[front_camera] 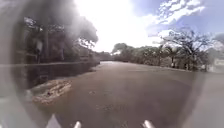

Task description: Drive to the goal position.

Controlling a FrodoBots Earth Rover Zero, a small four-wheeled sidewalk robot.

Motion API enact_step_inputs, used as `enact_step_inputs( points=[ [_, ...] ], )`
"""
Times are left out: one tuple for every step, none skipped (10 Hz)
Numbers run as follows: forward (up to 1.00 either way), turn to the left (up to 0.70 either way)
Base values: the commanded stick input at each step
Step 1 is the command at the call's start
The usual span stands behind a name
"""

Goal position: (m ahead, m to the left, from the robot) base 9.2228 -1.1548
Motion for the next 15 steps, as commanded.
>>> enact_step_inputs(
  points=[
    [0.5,-0.5],
    [0.5,-0.5],
    [0.5,-0.46],
    [0.5,-0.26],
    [0.5,-0.07],
    [0.5,0.0],
    [0.5,0.0],
    [0.5,0.0],
    [0.5,0.0],
    [0.5,0.0],
    [0.5,0.0],
    [0.5,0.0],
    [0.5,0.0],
    [0.5,0.0],
    [0.5,0.0]
  ],
)
